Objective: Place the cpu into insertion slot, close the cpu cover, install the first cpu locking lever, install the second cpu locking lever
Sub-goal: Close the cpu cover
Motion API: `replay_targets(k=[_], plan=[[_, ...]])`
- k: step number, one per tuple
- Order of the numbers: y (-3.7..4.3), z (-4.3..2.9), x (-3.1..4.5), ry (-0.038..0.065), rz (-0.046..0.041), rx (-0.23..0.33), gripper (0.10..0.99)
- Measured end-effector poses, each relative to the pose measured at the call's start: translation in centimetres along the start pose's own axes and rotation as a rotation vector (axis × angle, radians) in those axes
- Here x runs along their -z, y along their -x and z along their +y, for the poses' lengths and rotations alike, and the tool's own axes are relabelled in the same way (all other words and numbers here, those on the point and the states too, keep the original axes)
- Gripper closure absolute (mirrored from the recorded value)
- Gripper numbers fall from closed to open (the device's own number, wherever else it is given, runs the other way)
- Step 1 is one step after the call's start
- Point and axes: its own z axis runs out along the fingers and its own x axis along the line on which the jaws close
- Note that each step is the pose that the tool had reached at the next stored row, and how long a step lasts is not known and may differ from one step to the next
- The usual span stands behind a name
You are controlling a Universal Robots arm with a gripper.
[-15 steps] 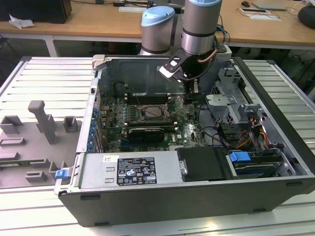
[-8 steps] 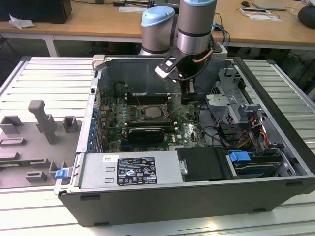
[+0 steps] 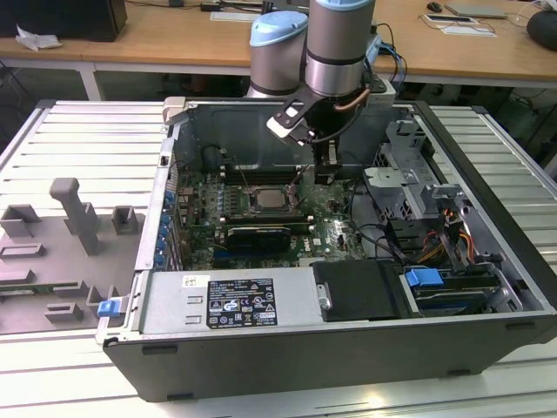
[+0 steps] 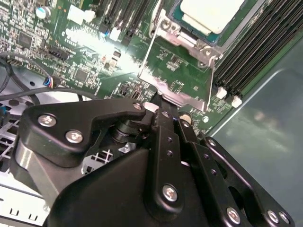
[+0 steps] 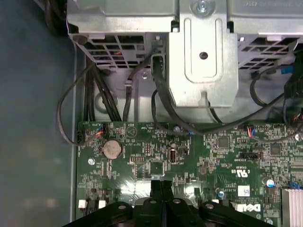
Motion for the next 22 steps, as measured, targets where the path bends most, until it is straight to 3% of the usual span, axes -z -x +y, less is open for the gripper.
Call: replay_targets(k=[5, 12, 22], plan=[[0.00, -0.83, 0.06, 0.000, 0.0000, 0.000, 0.980], [0.00, -2.69, 0.15, 0.000, 0.0000, 0.000, 0.980], [0.00, -3.66, 0.05, 0.000, 0.0004, 0.000, 0.980]])
